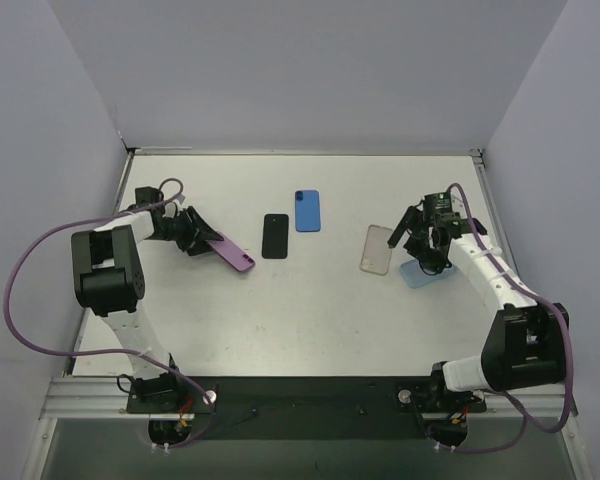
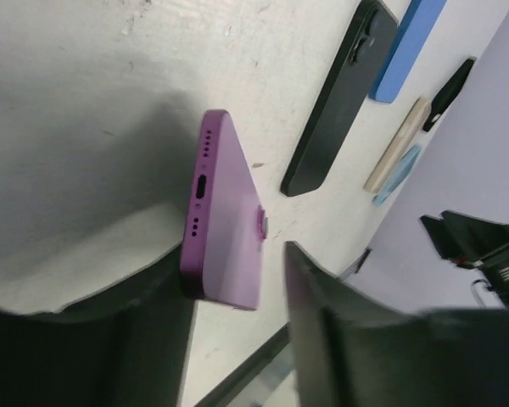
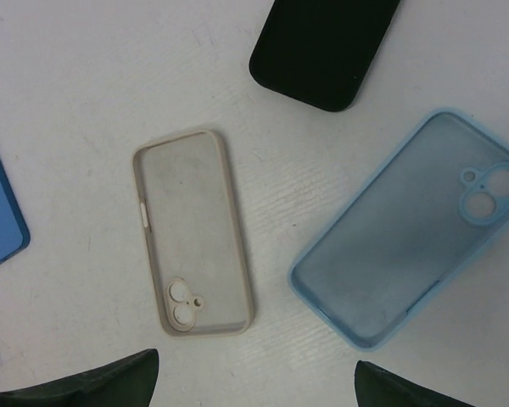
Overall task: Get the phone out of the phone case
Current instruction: Place the phone at the center of the board, then reset both arms
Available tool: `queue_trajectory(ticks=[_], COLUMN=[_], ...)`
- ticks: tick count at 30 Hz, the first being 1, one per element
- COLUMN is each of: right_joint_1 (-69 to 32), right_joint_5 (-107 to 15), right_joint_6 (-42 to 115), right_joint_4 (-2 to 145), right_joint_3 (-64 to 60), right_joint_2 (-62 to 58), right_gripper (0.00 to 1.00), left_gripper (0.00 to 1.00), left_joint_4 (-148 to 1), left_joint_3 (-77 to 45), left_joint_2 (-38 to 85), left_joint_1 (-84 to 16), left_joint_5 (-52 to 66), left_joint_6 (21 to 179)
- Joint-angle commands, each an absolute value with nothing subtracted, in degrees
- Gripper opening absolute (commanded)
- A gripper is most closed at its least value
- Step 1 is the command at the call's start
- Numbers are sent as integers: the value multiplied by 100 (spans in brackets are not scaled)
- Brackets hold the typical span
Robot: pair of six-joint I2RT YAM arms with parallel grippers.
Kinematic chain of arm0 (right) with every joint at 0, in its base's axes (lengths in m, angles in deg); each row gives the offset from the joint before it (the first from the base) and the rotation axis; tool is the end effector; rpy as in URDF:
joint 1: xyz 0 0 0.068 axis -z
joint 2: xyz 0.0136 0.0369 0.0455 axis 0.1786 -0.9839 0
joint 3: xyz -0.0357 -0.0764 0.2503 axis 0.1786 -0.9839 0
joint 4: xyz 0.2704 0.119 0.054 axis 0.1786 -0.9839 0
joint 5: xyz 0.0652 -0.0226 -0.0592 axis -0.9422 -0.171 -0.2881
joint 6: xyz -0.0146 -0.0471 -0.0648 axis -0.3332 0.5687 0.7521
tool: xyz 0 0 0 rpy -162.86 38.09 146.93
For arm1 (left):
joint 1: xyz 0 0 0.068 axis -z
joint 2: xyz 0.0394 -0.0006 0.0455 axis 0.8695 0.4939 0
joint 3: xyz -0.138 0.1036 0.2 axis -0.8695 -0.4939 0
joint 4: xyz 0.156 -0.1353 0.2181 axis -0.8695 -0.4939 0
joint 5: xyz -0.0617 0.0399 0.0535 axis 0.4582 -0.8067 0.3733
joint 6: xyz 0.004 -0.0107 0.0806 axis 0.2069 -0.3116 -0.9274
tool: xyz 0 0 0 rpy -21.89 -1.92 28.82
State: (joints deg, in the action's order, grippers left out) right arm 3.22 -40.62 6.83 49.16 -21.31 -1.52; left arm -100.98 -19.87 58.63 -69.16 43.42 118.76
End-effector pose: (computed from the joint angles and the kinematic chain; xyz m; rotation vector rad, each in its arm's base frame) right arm 0.3593 0.0475 0.1977 0.6005 2.3529 0.4035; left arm 0.4110 0.0129 0.0908 -0.6837 2.5892 -1.1821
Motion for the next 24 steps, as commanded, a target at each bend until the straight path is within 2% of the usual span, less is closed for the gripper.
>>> queue_trajectory(ticks=[1, 2, 3, 8, 12, 17, 24], right_joint_1=[343, 352, 352, 361, 361, 361, 352], right_joint_5=[-4176, -4202, -4237, -4203, -4159, -4010, -3956], right_joint_6=[744, 770, 770, 823, 893, 1016, 999], right_joint_4=[4649, 4544, 4465, 4157, 4051, 4042, 4086], right_joint_3=[-2258, -2240, -2197, -2038, -1994, -2126, -2407], right_joint_2=[294, 312, 329, 488, 777, 971, 1006], right_gripper=[90, 90, 90, 90, 90, 90, 90], left_gripper=[64, 68, 81, 93, 93, 93, 93], left_joint_4=[-10284, -10336, -10363, -11047, -11365, -10944, -10803], left_joint_3=[-1730, -1756, -1774, -1827, -2291, -3206, -4392], left_joint_2=[5778, 5673, 5611, 4962, 4101, 2756, 849], left_joint_1=[-6937, -6937, -6937, -6928, -6919, -6753, -6462], left_joint_5=[4080, 4035, 3991, 3561, 3288, 3876, 3946], left_joint_6=[11677, 11669, 11660, 11370, 11176, 11405, 11905])
